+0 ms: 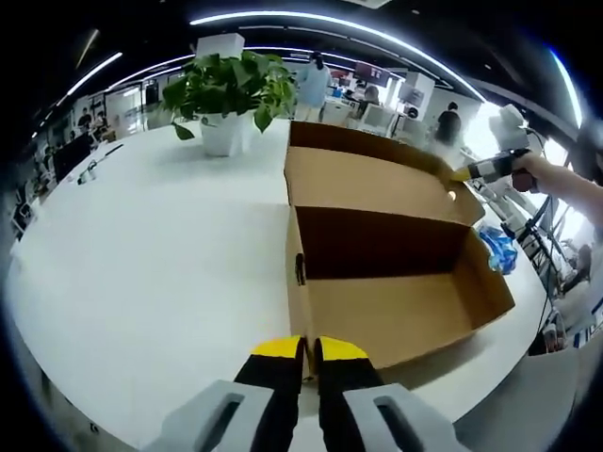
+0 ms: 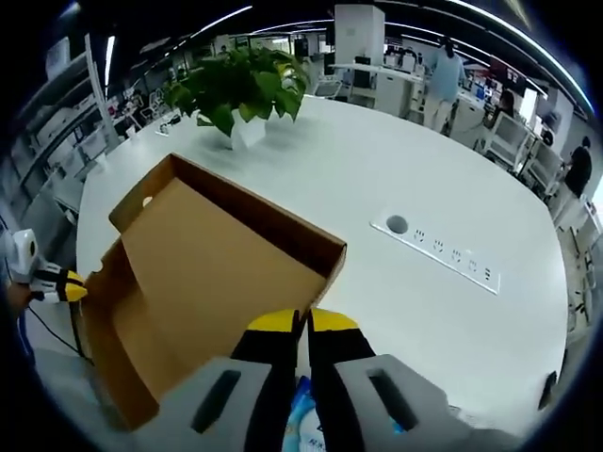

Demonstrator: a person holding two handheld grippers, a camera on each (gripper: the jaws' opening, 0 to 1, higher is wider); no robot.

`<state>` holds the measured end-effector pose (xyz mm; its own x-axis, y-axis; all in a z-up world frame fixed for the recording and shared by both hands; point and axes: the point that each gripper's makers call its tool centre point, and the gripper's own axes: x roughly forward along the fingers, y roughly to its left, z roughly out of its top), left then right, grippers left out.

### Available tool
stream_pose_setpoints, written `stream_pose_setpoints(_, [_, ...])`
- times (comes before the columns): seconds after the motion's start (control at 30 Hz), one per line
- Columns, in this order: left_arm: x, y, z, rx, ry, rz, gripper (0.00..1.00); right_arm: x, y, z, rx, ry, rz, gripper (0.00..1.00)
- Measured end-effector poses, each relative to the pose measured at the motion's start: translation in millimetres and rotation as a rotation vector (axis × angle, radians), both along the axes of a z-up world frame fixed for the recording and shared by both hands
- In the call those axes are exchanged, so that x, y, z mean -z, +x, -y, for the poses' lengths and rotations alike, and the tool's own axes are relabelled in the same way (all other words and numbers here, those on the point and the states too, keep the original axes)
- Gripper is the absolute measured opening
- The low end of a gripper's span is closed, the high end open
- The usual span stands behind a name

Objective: Operate the shoe box by opening the lid, removing the specified soft item, and placing it in the target area until the item is outside and the box remains undamaged.

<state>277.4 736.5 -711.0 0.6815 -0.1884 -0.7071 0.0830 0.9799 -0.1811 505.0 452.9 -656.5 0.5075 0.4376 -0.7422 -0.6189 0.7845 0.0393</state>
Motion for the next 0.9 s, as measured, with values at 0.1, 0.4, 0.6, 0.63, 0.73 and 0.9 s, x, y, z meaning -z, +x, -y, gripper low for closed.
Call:
stream_pose_setpoints(0.1, [-0.2, 0.2, 0, -0.001, -0.002, -0.001, 0.04, -4.0, -2, 0, 0.000, 0.007, 0.015, 0.01])
stream_pose_setpoints(0.4, [-0.3, 0.8, 0, 0.004, 0.001, -0.002, 0.04, -19.1, -9, 0, -0.008, 0.040, 0.069, 0.01])
stream_pose_setpoints(0.6, [-0.1, 1.1, 0, 0.005, 0.002, 0.000, 0.04, -28.2, -17, 0, -0.004, 0.063, 0.104, 0.00])
stream_pose_setpoints(0.63, [-0.1, 1.2, 0, 0.005, 0.002, 0.000, 0.04, -29.3, -18, 0, -0.002, 0.067, 0.108, 0.00])
stream_pose_setpoints(0.73, [-0.1, 1.3, 0, 0.007, 0.003, 0.001, 0.04, -34.0, -23, 1, 0.000, 0.079, 0.119, 0.00])
stream_pose_setpoints(0.9, [-0.2, 1.3, 0, 0.009, 0.000, 0.004, 0.04, -39.6, -29, 1, 0.000, 0.090, 0.138, 0.00])
